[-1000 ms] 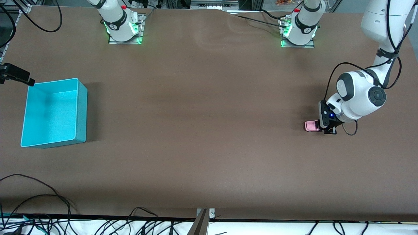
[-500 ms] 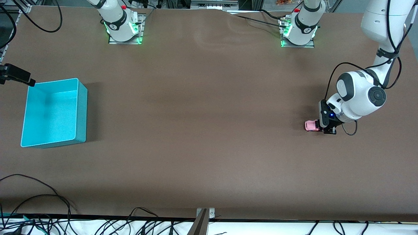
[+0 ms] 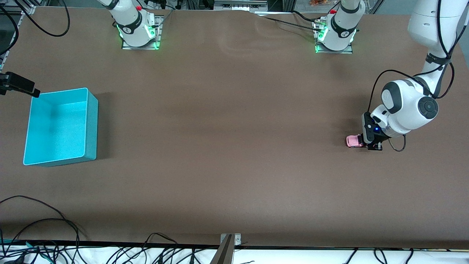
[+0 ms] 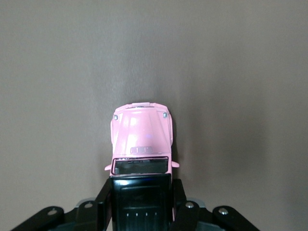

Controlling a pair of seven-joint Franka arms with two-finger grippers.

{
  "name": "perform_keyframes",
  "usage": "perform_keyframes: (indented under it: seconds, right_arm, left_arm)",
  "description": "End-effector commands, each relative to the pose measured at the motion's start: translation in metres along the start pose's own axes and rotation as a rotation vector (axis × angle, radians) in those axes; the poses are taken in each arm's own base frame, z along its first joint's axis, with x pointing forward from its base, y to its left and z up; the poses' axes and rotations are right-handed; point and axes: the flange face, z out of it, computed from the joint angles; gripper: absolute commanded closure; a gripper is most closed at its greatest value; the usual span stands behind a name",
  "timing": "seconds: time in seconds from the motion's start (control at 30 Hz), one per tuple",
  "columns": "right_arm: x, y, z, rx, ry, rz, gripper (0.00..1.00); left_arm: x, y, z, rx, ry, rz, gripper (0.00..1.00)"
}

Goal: Wind and store pink jeep toy

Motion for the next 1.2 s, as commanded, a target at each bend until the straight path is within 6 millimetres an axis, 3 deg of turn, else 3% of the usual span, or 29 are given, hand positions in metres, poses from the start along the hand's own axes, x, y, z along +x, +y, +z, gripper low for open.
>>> perform_keyframes:
  seconds: [0.0,0.67,0.97,1.17]
  right_arm:
    - [-0.003,0.002,-0.001,0.021,-0.001,-0.004,0.00]
    - [-0.002,0.002,0.001,0.020,-0.003,-0.004,0.00]
    - [-0.002,0.002,0.001,0.020,-0.004,-0.002,0.00]
    - [-0.001,0.002,0.001,0.020,-0.004,-0.003,0.00]
  left_arm:
    - [-0.015,0.004,0.008,-0.013,-0.007,0.003,1.00]
    - [-0.079,0.021,0.010,-0.024,-0.026,-0.014,1.00]
    - [-0.081,0.023,0.016,-0.032,-0.025,-0.008,1.00]
    - [-0.094,0.024,0.018,-0.030,-0.023,0.029,1.00]
